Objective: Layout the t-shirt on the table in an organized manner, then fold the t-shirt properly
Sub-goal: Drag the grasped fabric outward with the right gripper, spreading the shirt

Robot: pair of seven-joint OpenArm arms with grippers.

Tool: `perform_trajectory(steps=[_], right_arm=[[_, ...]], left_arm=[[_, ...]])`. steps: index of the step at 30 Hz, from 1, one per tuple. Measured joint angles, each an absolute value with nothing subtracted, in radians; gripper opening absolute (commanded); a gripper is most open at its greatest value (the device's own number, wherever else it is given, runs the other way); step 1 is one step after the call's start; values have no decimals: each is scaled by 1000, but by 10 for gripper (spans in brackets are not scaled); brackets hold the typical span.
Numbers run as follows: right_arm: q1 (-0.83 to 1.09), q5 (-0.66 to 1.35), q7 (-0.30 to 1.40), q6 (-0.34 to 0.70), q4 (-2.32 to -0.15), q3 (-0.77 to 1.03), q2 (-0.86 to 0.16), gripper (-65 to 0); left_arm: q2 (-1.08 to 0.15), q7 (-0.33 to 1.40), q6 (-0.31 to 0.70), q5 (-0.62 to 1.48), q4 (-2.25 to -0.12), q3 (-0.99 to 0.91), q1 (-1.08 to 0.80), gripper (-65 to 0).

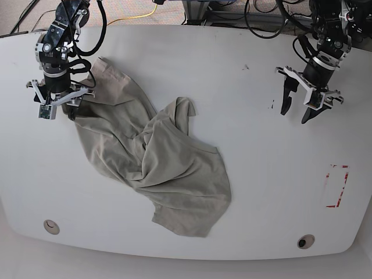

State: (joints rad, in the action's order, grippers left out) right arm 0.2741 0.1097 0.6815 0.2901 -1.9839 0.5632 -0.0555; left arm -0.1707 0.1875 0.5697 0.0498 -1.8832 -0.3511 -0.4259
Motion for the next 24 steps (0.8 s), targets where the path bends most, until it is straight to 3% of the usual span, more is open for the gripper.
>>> perform_trajectory(steps=[3,10,17,24], right_arm=[[287,109,685,295,-1984,561,-55,-155],[292,108,673,318,-2019,537,-58,-154],[284,105,677,476,-2019,437,-58,-154],[260,101,678,475,-1992,393,-61,-154]], left_arm=[[-176,188,567,49,-1883,-345,-425,-319],[-176,189,563,50,-1883,-345,-424,-319],[-175,248,566,46,-1882,-344,-406,-319],[-175,247,565,47,-1882,-344,-359,-319]])
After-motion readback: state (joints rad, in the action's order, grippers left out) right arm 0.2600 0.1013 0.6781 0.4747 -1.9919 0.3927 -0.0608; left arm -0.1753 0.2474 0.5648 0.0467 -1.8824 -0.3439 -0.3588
